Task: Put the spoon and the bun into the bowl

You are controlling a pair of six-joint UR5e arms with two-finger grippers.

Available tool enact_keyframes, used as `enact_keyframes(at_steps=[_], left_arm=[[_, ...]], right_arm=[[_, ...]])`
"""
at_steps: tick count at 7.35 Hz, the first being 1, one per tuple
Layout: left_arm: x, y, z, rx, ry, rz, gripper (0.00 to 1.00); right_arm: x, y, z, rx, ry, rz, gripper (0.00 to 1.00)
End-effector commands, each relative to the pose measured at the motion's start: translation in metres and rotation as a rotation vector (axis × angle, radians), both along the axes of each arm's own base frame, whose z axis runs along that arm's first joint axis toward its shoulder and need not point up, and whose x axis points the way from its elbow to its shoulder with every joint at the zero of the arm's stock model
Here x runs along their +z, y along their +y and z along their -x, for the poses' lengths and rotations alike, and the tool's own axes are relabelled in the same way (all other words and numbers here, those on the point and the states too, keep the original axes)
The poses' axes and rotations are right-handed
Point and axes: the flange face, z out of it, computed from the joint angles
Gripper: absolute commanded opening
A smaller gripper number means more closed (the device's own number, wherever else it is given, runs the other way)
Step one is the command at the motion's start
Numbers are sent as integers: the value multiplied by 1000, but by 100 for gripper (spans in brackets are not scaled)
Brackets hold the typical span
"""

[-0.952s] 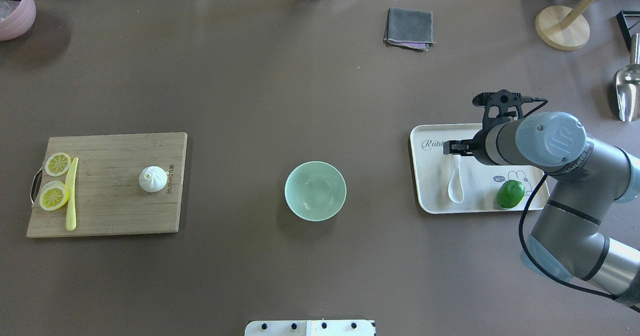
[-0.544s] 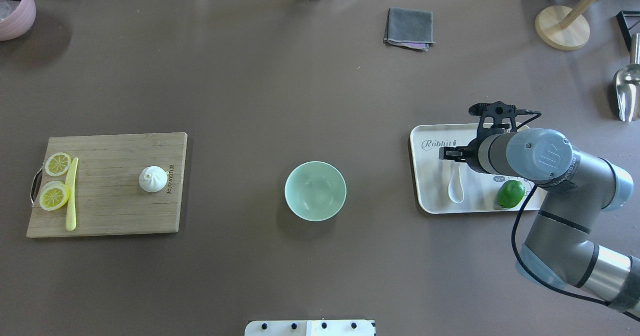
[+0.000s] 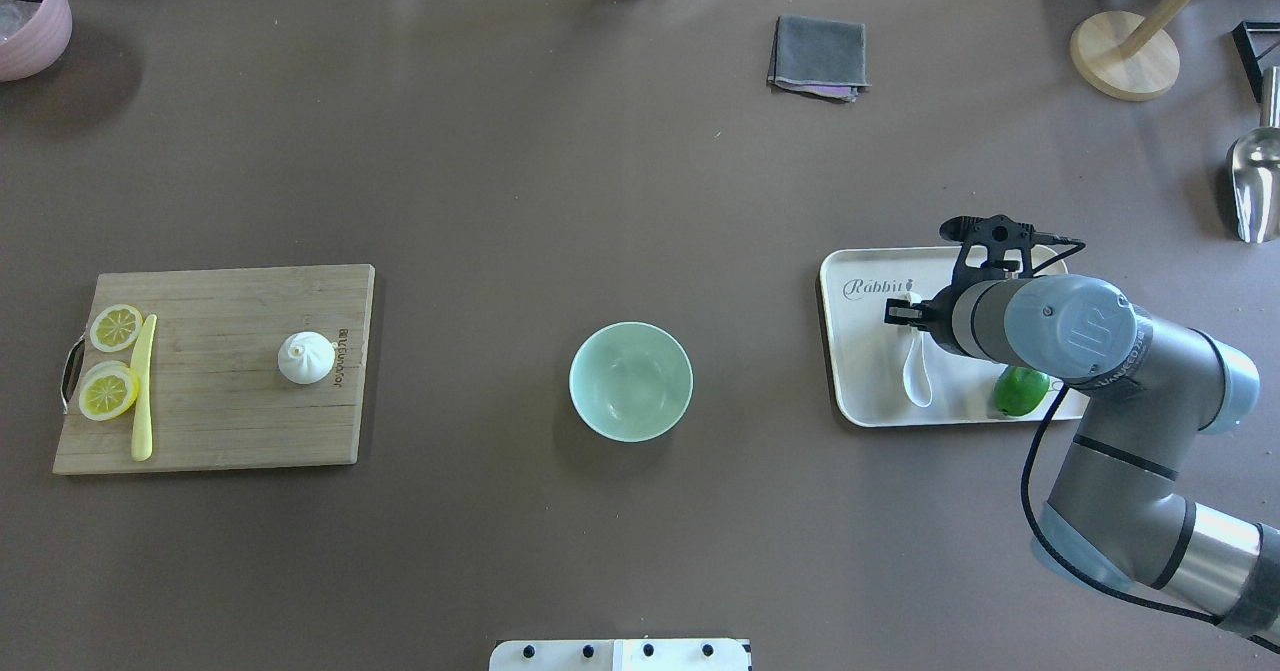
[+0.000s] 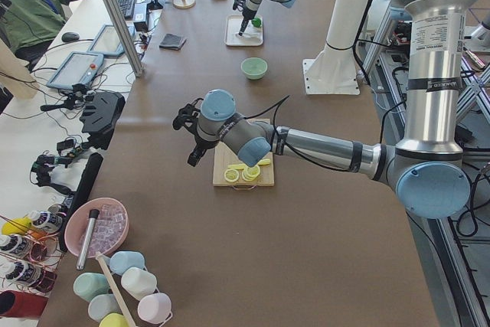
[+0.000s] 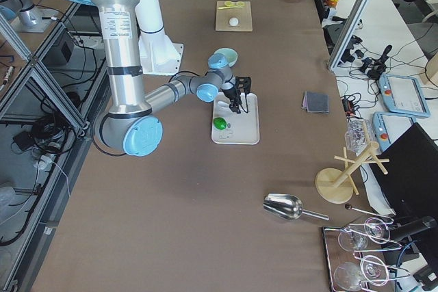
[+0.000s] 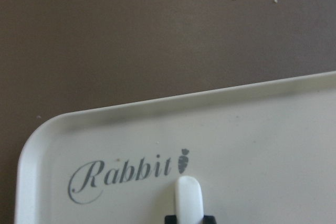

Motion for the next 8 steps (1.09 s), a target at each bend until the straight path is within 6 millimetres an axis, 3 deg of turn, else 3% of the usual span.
enact_keyframes(at_steps=[1,3,4,6,8], left_arm=[[0,0,0,0,0,-1,98],[-1,-1,0,0,2,-1,98],[-2,-1,0,-1,3,-1,98],[-2,-1,0,-1,3,-1,98],[-3,-2,-5,8,3,-1,98]], right_arm=[[-7,1,1,4,-9,-8,0],[-28,2,3,1,-35,-28,0],[-57,-4,11,3,-59,-39,0],[-132,-14,33,109,-84,94,0],[-220,-20,64,217,-98,225,0]])
